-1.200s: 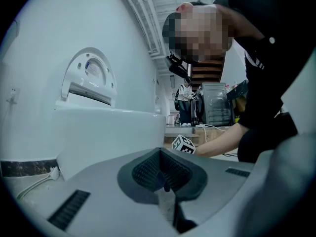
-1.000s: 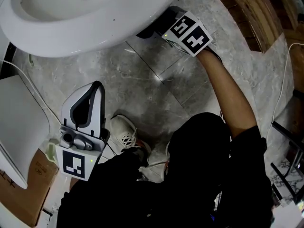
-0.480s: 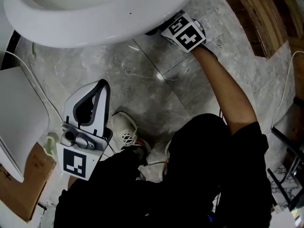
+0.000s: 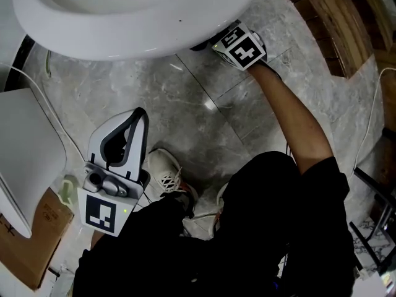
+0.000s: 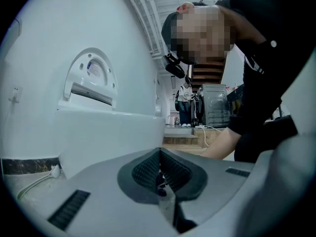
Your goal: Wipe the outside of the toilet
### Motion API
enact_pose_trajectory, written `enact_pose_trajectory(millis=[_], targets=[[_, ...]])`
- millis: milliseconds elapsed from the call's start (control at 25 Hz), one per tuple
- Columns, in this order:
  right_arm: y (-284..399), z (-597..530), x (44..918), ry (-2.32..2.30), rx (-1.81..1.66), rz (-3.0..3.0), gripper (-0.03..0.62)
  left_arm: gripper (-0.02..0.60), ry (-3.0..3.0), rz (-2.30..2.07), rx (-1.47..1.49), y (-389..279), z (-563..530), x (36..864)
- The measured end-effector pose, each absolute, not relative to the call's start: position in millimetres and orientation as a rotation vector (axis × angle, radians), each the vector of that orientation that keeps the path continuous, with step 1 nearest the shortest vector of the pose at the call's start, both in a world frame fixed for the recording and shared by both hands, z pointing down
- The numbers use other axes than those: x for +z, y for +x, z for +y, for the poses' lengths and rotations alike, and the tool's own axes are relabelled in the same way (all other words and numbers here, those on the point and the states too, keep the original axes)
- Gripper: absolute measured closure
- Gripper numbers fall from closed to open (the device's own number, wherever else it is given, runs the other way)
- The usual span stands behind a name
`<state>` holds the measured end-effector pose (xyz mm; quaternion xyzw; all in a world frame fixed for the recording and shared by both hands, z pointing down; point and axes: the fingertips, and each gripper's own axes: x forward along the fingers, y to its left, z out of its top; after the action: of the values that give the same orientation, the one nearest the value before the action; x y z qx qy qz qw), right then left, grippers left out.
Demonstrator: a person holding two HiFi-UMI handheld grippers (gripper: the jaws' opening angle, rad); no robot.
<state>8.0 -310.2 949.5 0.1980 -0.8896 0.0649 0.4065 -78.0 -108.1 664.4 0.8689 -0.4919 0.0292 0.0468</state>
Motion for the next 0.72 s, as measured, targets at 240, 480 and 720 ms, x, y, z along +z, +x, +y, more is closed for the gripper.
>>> enact_pose_trajectory(millis=[240,480,720], targets=[[36,-292,919,0.415,0.188,-2.329,0.484,0.571,2.654,-1.497,0.092,-76,-104,663],[66,-287,846,0.352,0.045,-2.386,0.484,0.571,2.675,-1.474,0.075,-67,-108,660],[72,-292,737,0.345,-0.044,-2.488,0.484,0.571,2.688,-1.469,0.062,-60,-114,655]])
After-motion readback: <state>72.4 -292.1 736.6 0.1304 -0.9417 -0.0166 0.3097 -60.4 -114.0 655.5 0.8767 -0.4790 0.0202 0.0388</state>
